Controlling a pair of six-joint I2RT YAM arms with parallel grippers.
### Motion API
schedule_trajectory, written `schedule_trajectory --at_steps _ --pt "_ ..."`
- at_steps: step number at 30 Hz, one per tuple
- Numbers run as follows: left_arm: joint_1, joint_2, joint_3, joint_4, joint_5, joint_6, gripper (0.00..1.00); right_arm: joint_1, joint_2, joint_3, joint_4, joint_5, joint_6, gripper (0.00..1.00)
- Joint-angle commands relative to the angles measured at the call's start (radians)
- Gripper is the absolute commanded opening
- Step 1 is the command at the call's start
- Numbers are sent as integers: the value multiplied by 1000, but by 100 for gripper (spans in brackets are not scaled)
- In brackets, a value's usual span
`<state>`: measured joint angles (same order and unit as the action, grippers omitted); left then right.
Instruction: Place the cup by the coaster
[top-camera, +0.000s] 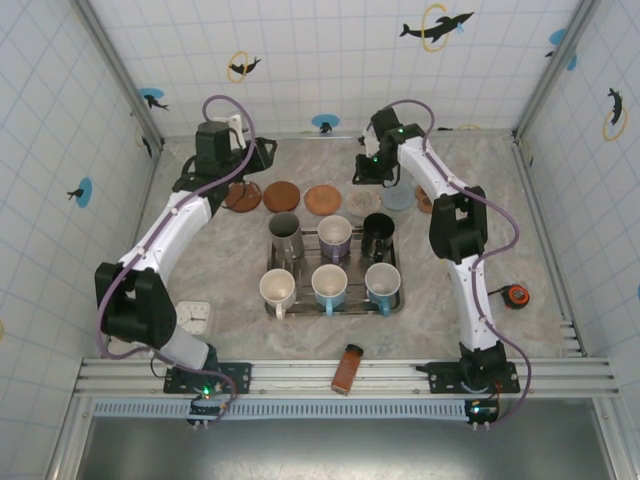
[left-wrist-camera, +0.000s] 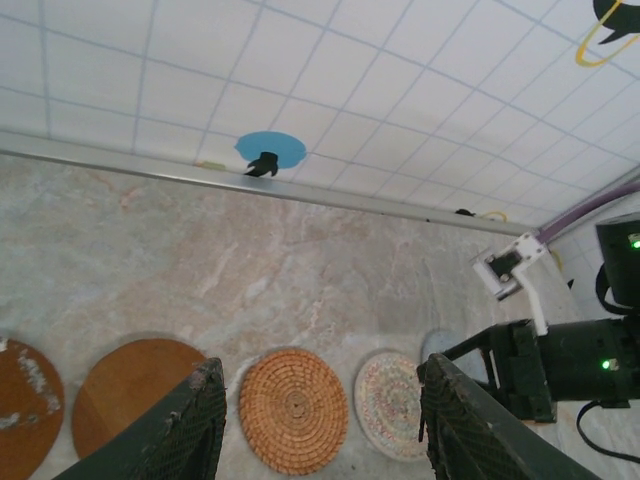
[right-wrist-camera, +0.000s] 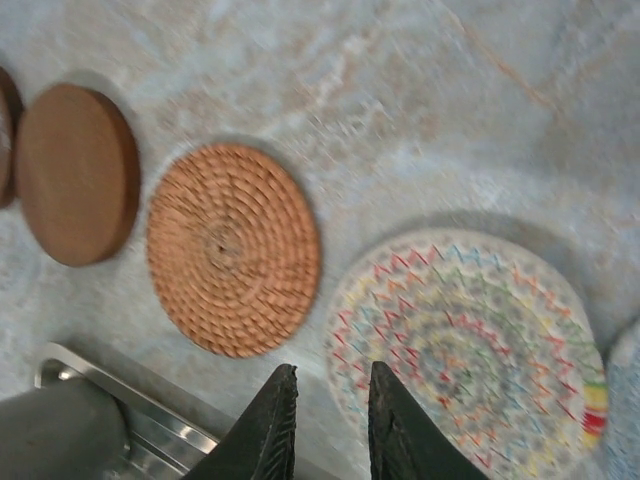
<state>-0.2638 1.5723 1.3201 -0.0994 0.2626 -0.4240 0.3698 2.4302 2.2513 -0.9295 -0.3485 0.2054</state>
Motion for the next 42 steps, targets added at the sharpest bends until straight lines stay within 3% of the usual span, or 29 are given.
schedule_trajectory --at_steps 1,16,33,42 --pt "-29 71 77 -9 51 -9 53 -5 0 -42 -35 17 -46 25" --pt "-145 400 385 -249 53 52 52 -8 36 -117 3 9 -61 24" --pt "-154 523 416 -306 42 51 52 26 103 -100 31 -30 -28 24" --pt "-164 665 520 -305 78 45 45 23 104 -90 19 -24 -31 24"
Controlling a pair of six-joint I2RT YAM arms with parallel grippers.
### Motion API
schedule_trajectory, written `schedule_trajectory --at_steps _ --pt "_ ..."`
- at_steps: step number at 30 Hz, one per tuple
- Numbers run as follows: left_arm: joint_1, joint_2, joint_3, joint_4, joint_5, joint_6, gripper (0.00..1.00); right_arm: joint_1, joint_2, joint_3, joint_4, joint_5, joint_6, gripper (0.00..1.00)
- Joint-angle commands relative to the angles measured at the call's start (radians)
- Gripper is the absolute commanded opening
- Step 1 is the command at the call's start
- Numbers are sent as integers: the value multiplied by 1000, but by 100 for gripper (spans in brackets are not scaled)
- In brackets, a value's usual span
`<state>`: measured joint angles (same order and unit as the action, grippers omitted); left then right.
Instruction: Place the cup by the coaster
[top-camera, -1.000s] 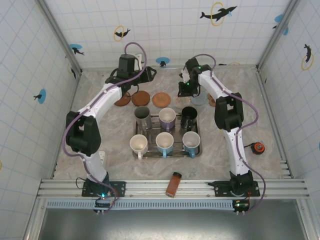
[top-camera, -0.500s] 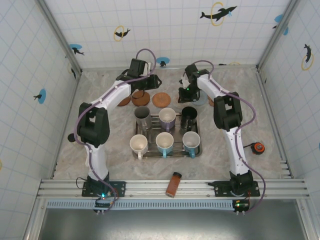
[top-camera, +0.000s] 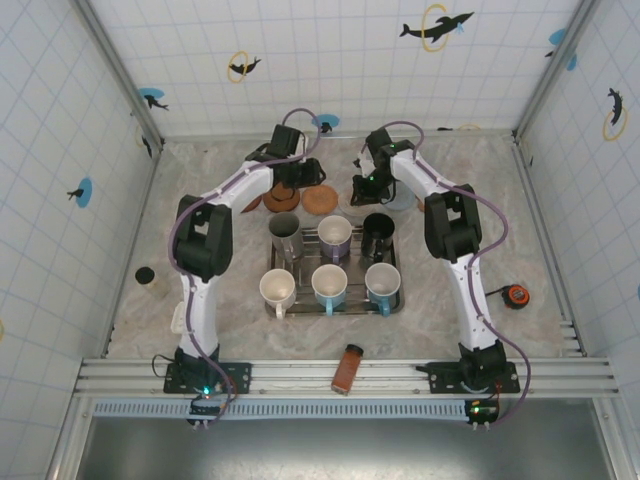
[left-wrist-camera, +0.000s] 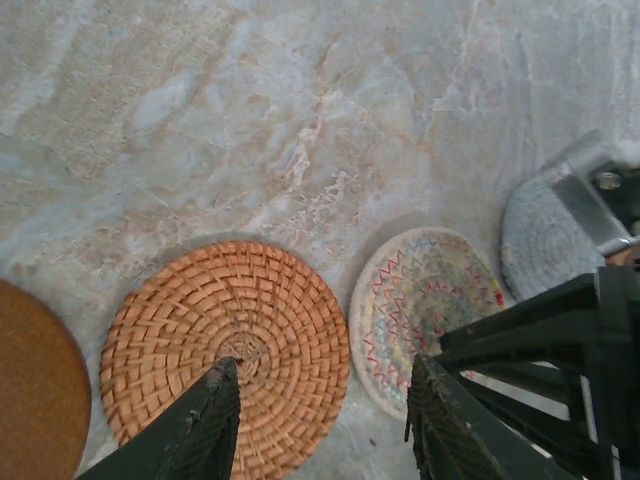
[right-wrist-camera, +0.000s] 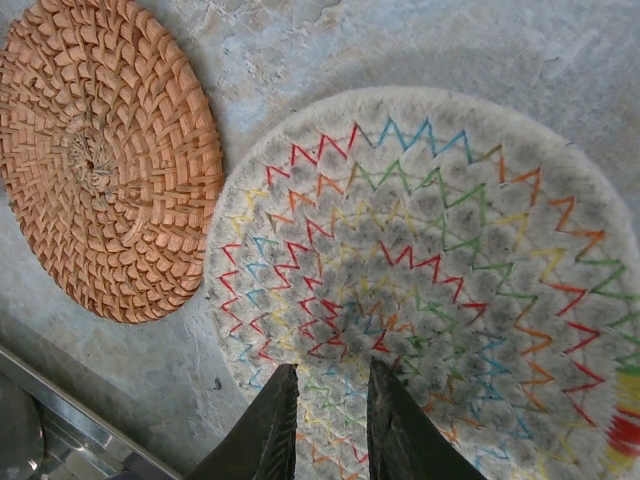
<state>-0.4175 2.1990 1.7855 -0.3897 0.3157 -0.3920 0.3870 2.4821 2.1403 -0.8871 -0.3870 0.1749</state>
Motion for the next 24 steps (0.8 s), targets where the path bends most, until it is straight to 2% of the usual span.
schedule_trajectory --at_steps 1,9,16,24 --pt "-13 54 72 -20 28 14 45 4 50 21 -23 16 -1 24" --pt "-23 131 147 -64 24 16 42 -2 41 36 -44 16 -8 24" --pt "-26 92 134 -44 6 13 42 -14 -6 52 -45 -10 -7 33" --pt "-30 13 131 -34 -11 16 42 -40 -70 86 -57 -7 -6 35"
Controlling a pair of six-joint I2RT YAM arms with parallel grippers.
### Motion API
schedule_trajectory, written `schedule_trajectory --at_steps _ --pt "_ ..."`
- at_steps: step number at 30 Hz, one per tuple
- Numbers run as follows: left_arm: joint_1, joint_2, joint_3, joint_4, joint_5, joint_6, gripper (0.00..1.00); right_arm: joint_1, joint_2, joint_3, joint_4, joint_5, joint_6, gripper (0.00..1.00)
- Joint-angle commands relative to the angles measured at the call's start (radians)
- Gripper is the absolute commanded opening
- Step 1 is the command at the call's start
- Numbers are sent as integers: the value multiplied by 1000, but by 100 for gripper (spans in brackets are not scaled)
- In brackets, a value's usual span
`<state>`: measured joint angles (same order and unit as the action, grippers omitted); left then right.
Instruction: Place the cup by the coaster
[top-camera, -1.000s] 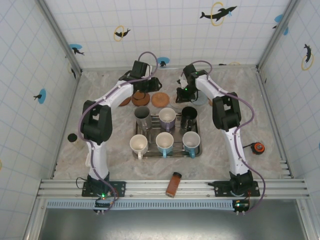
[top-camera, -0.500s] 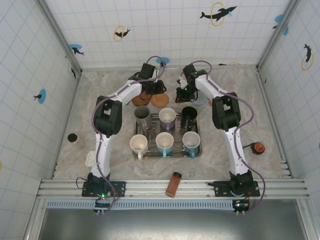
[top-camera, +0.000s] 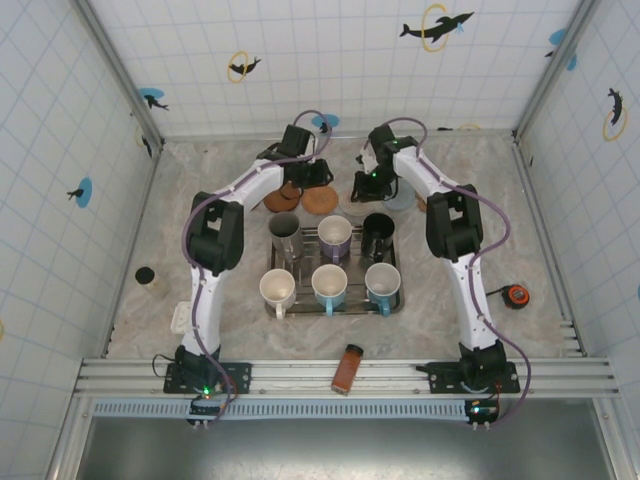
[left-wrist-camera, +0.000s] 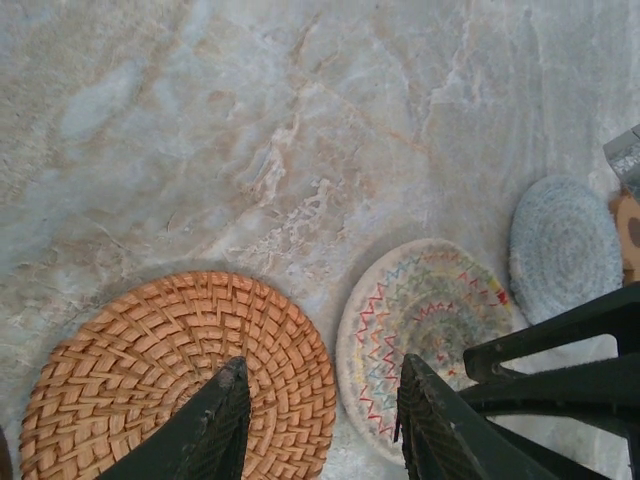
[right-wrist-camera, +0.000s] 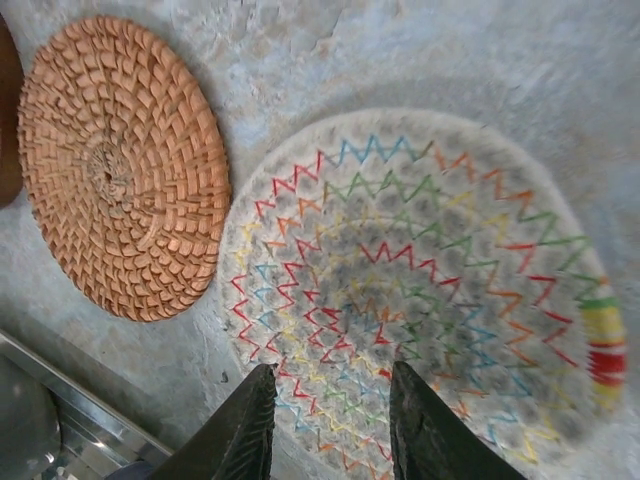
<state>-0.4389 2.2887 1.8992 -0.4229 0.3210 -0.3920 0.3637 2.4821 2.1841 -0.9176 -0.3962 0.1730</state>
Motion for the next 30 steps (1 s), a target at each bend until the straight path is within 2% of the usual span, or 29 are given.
schedule_trajectory --at_steps 1,9,15,21,30 --pt "-11 -90 15 -1 -21 18 42 -23 -81 41 -28 7 -6 35" --pt "-11 -189 -27 13 -49 28 42 -82 -119 21 -46 42 -28 36" --pt "-12 -250 -63 21 -72 37 43 -128 -89 17 -45 92 -41 35" --pt "-12 -286 -93 24 -82 39 43 -150 -27 38 -49 100 -41 25" --pt "-12 -295 -111 27 -86 32 43 -169 26 26 -54 143 -45 22"
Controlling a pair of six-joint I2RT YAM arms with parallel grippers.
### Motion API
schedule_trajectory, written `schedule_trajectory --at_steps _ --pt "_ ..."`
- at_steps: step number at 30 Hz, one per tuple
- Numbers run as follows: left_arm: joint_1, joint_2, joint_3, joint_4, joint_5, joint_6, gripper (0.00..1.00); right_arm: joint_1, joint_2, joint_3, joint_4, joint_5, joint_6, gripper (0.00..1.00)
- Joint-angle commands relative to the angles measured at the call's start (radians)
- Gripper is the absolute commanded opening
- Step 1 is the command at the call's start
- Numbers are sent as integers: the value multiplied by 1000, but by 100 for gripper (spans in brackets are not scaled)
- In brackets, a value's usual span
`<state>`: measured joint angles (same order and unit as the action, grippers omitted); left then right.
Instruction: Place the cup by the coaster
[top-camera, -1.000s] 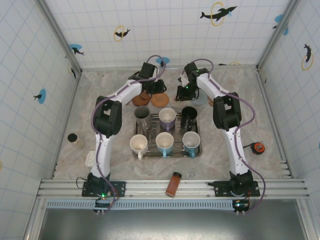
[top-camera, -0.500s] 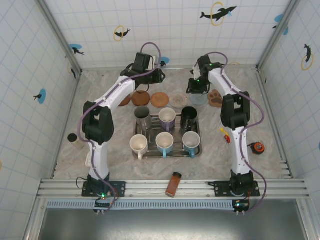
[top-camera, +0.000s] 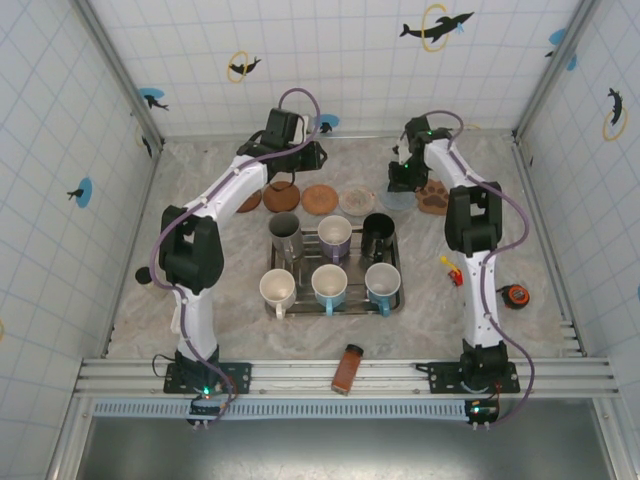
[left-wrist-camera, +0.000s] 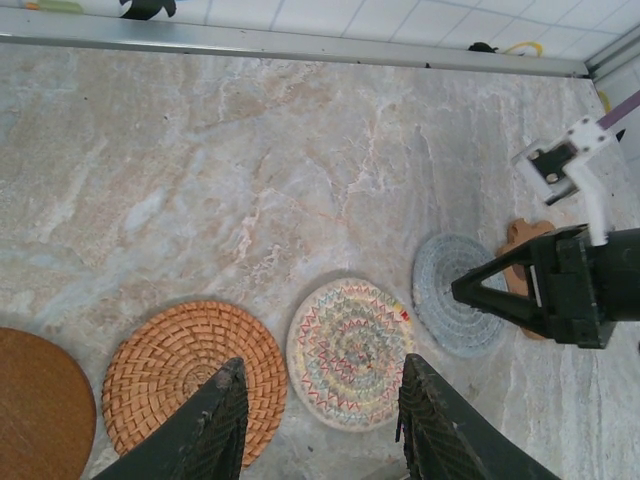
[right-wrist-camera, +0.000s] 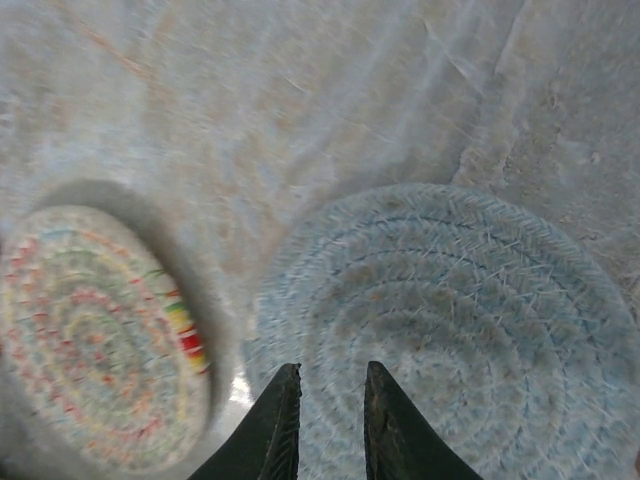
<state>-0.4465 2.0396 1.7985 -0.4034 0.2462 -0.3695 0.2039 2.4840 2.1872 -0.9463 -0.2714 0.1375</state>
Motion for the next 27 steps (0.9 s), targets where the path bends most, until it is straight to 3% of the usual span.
schedule_trajectory --at_steps 1,16,27 --pt "-5 -47 -11 8 -12 9 43 -10 25 15 -22 18 -6 22" --pt "-7 -50 -31 30 -1 0 43 -14 -72 -193 57 5 15 21" --pt "-7 -65 -45 38 -3 -1 43 -14 -85 -195 57 3 17 22"
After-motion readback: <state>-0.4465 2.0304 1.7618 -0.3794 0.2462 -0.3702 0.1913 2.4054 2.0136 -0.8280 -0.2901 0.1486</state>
